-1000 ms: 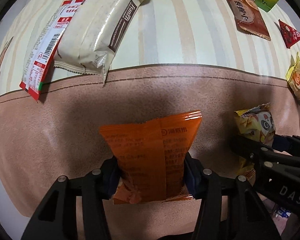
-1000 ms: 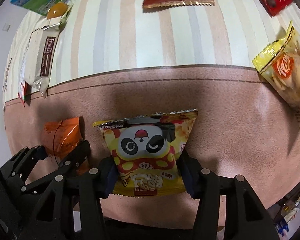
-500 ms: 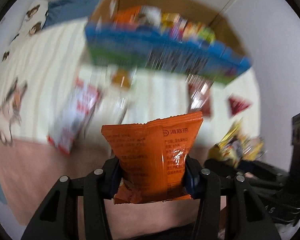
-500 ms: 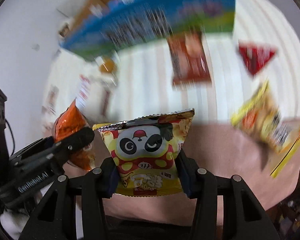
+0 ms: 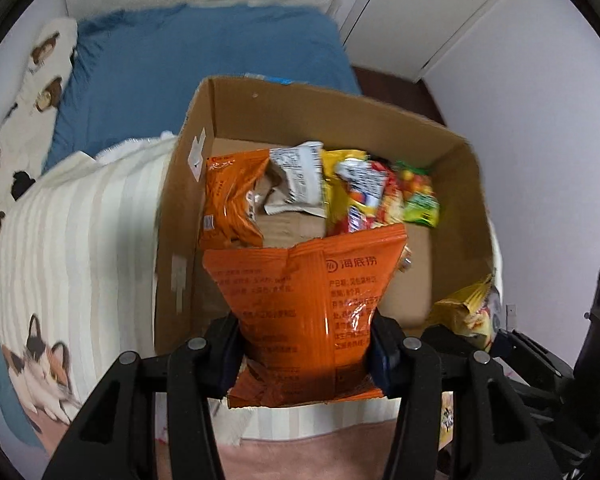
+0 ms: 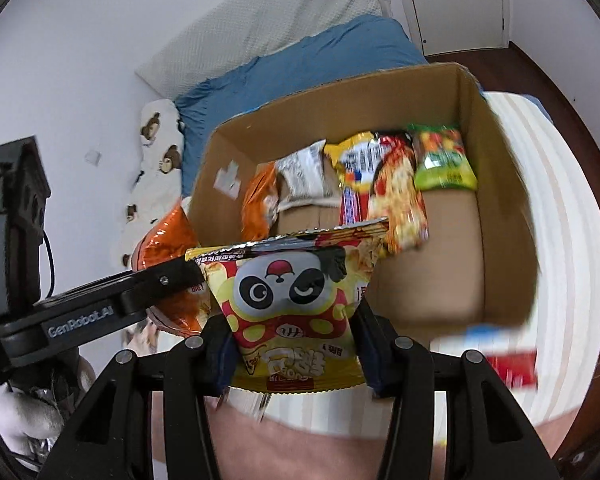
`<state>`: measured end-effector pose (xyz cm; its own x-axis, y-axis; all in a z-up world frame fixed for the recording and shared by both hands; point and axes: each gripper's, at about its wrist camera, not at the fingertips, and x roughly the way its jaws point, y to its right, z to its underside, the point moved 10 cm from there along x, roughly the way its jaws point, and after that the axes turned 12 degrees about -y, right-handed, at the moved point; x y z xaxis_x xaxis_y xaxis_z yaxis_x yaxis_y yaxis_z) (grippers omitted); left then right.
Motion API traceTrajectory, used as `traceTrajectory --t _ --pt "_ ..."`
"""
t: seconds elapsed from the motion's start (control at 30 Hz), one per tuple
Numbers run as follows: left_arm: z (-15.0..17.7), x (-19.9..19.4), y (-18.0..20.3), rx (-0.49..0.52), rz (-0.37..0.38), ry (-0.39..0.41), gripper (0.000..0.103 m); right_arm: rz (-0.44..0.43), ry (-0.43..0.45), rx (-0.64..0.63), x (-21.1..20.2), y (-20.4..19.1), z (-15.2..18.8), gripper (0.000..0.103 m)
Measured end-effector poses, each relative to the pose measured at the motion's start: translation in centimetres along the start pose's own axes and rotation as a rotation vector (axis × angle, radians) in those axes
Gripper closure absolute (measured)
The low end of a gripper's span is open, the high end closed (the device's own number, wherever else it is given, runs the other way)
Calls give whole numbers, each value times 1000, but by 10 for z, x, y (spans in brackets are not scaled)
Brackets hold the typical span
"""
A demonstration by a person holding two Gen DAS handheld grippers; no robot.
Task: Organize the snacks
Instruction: 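Carry both held bags into the box and open both tools, then withdraw both tools from the box back toward the snacks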
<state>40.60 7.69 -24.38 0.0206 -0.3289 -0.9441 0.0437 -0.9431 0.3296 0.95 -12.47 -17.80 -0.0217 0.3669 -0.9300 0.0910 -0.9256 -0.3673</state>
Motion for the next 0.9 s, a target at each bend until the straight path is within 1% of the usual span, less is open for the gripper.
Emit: traceTrajectory --t 0.1,0.2,0.27,0.4,0.5,0.53,0.6,0.63,0.67,0.7,0.77,0.87,0.9 --pt "-18 29 -18 -39 5 -78 54 24 -36 5 25 3 -25 51" --pt "-23 53 -30 -60 8 -153 54 28 -89 21 53 8 -38 51" --pt "-22 61 -35 -64 8 -188 54 28 -122 27 72 12 -44 51" --pt "-19 78 -38 -52 6 -224 54 34 -170 19 96 17 -44 51" --pt "-15 88 -37 -27 -22 -252 52 31 -224 18 113 20 -42 50" --pt "-13 91 -37 -27 -24 -268 51 41 -249 17 120 22 -42 48" --pt "-10 97 -38 -35 -24 -293 47 78 -290 12 127 26 -38 33" --pt "-10 98 -38 -36 -19 -294 43 93 -303 11 128 28 -37 16" --pt "-10 98 -38 -35 -18 -292 40 103 -310 13 129 31 -37 8" --pt "-10 98 -36 -29 -18 -288 37 114 -309 15 128 32 -38 7" --pt "-9 98 -31 -13 -12 -291 24 140 -312 12 125 36 -39 7" --pt "-7 97 -24 2 -25 -291 14 152 -314 13 120 39 -39 7" --pt "-6 95 -22 6 -30 -286 14 162 -313 16 118 41 -39 7"
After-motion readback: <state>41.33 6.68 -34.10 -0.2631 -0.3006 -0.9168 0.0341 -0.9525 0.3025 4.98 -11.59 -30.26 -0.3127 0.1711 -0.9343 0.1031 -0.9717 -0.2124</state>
